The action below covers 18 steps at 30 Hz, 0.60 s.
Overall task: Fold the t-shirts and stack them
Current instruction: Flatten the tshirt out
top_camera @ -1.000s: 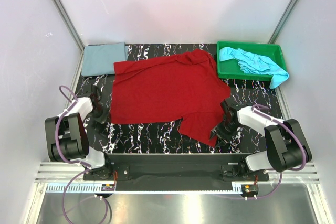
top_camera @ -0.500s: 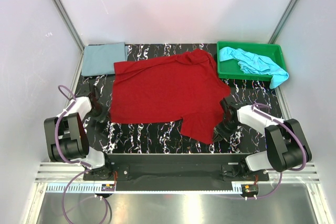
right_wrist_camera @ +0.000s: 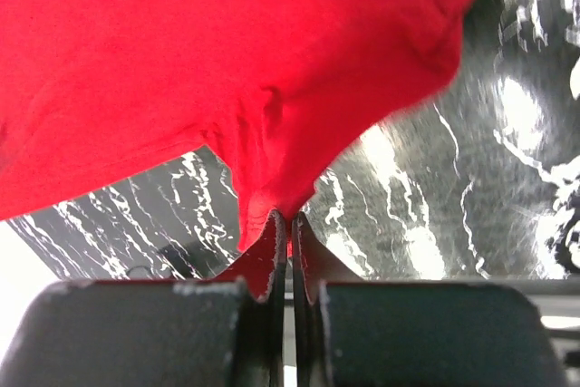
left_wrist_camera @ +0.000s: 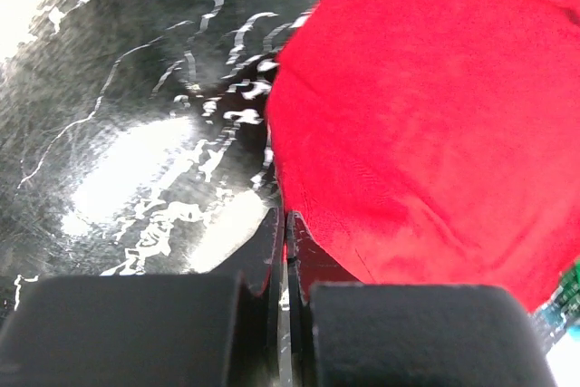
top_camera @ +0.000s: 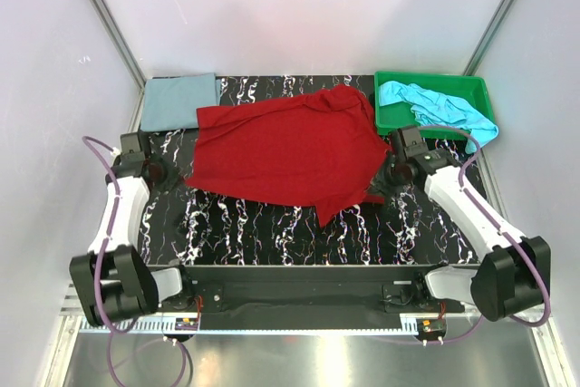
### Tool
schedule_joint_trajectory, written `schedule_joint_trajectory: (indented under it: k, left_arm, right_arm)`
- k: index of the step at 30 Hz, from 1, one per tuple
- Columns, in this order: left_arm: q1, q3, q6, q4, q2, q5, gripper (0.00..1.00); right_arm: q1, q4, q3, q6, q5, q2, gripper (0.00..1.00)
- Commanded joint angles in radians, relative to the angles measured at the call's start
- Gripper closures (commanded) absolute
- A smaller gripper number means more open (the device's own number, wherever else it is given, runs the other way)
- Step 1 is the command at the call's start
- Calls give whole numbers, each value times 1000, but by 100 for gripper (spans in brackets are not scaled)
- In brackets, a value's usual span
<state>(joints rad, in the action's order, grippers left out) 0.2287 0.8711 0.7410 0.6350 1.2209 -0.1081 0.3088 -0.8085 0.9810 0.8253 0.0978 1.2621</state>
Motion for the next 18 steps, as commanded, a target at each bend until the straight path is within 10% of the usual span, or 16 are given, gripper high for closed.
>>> schedule_joint_trajectory:
  k: [1, 18]
  left_arm:
    - [-9, 58, -38, -17, -107, -33, 100]
    - [-69, 830, -184, 15, -141, -119, 100]
  right_arm:
    - [6, 50, 79, -136, -7, -39, 100]
    - [-14, 143, 1111, -426, -146, 30, 100]
